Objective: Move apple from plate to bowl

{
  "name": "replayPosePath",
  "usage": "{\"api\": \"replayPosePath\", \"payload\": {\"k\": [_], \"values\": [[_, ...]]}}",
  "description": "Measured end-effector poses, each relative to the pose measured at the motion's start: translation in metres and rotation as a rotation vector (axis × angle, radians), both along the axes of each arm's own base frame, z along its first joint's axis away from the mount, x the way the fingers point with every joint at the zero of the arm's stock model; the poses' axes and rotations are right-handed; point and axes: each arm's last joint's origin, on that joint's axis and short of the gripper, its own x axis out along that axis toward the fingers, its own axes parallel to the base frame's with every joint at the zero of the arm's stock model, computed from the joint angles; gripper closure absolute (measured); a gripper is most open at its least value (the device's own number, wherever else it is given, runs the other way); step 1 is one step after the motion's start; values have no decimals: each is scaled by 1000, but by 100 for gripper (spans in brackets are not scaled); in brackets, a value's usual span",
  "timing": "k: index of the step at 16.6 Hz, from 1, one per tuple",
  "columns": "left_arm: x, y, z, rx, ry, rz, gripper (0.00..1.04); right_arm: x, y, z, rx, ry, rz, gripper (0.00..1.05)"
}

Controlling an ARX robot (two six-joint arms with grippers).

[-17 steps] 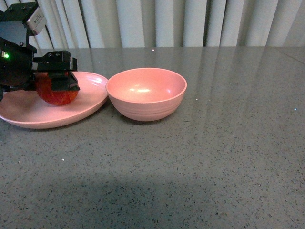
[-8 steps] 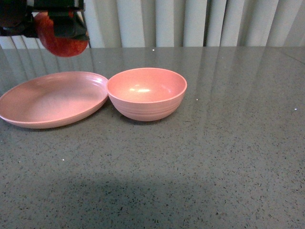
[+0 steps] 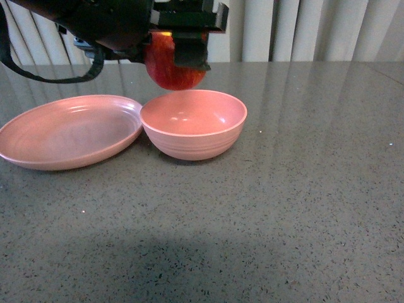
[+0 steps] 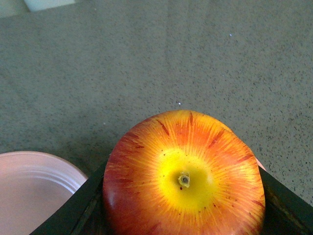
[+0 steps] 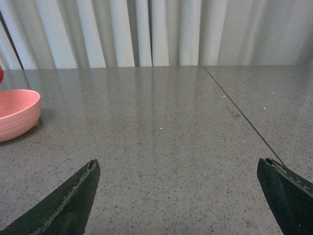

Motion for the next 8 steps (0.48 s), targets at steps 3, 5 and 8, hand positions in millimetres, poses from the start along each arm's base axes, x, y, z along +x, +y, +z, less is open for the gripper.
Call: {"api": "replayPosePath", "payload": {"k": [3, 5, 8], "values": [[3, -16, -14, 14, 39, -24, 37, 0, 0, 0, 0, 0, 0, 7], [5, -22, -25, 31, 61, -21, 37, 0, 0, 0, 0, 0, 0, 7], [8, -23, -31, 48, 74, -5, 37, 0, 0, 0, 0, 0, 0, 7]]}}
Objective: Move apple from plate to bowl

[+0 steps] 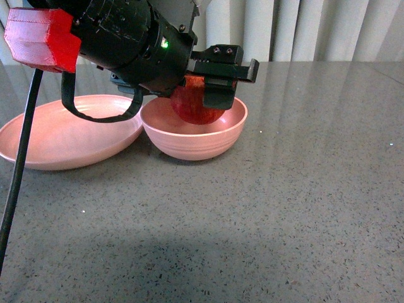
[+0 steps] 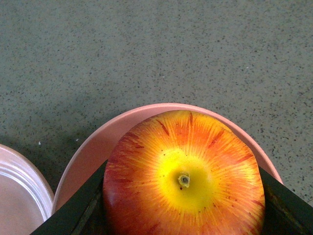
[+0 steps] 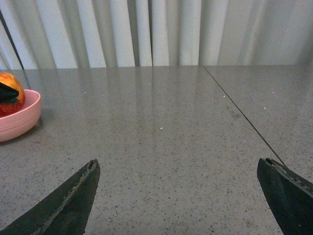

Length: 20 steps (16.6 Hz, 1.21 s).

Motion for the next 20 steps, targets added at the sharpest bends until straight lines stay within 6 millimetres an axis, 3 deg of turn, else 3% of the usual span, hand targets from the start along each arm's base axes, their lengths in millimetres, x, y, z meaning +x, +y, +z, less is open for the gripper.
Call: {"api": "replayPosePath", "payload": {"k": [6, 7, 9, 12, 14, 17, 19, 20], "values": [[5, -1, -9, 30, 44, 7, 37, 0, 0, 0, 0, 0, 0, 7], [5, -1, -9, 31, 47, 7, 34, 0, 0, 0, 0, 0, 0, 7], [5, -1, -10, 33, 50, 8, 6, 0, 0, 0, 0, 0, 0, 7], [4, 0, -2, 20, 27, 9, 7, 0, 0, 0, 0, 0, 0, 7], [1, 2, 16, -13, -40, 27, 7, 0, 0, 0, 0, 0, 0, 7], [-8, 12, 62, -93, -211, 63, 7, 0, 0, 0, 0, 0, 0, 7], [-26, 27, 104, -140, -389, 111, 7, 0, 0, 0, 0, 0, 0, 7], [-40, 37, 115, -146, -447, 128, 7, 0, 0, 0, 0, 0, 0, 7]]}}
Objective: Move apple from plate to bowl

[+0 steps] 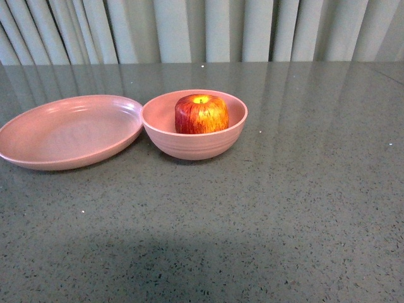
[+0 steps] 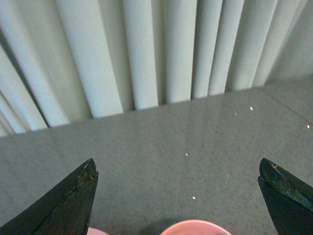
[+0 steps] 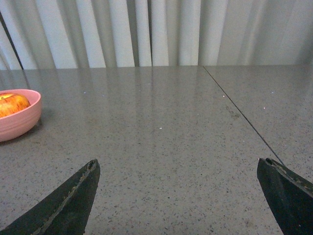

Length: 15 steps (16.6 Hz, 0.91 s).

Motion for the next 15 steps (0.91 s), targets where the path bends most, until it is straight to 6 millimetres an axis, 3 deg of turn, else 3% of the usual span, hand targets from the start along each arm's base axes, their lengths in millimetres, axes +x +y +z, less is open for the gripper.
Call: {"api": "replayPosePath", "payload": {"k": [4, 6, 7, 10, 13, 15], "values": [[-51, 46, 15, 7, -110, 111, 7, 0, 0, 0, 0, 0, 0, 7], [-77, 70, 12, -31, -139, 255, 24, 0, 0, 0, 0, 0, 0, 7], [-89, 81, 0, -46, -159, 281, 35, 0, 0, 0, 0, 0, 0, 7], [-114, 102, -67, -28, -83, 268, 71, 0, 0, 0, 0, 0, 0, 7], [-137, 115, -91, -37, -110, 276, 102, 0, 0, 0, 0, 0, 0, 7], [-144, 120, -101, -38, -107, 281, 103, 0, 0, 0, 0, 0, 0, 7]]}}
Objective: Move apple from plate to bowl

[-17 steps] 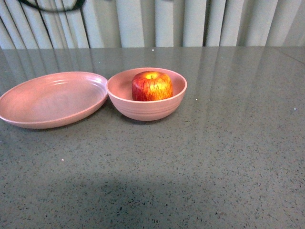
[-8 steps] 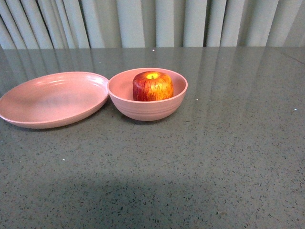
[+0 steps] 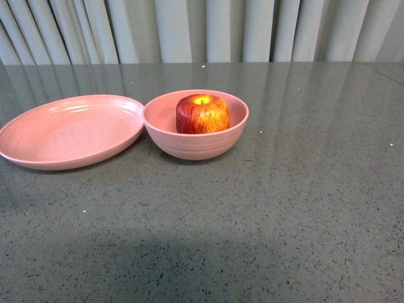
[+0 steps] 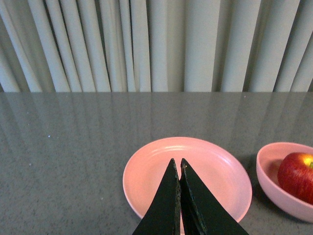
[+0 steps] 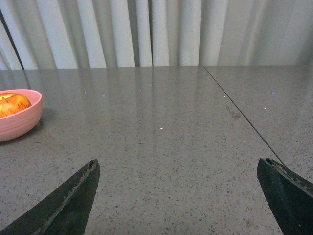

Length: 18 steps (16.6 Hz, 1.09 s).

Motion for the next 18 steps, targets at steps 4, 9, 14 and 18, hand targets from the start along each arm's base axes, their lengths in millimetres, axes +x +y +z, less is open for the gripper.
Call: {"api": "replayPosePath", "payload": {"k": [4, 9, 14, 18], "values": [[-19, 8, -27, 2, 19, -6, 104, 0, 0, 0, 0, 0, 0, 7], [-38, 20, -47, 0, 19, -13, 104, 0, 0, 0, 0, 0, 0, 7], [-55, 20, -60, 0, 15, -13, 104, 0, 0, 0, 0, 0, 0, 7], [-60, 20, -65, 0, 1, -13, 104, 0, 0, 0, 0, 0, 0, 7]]}}
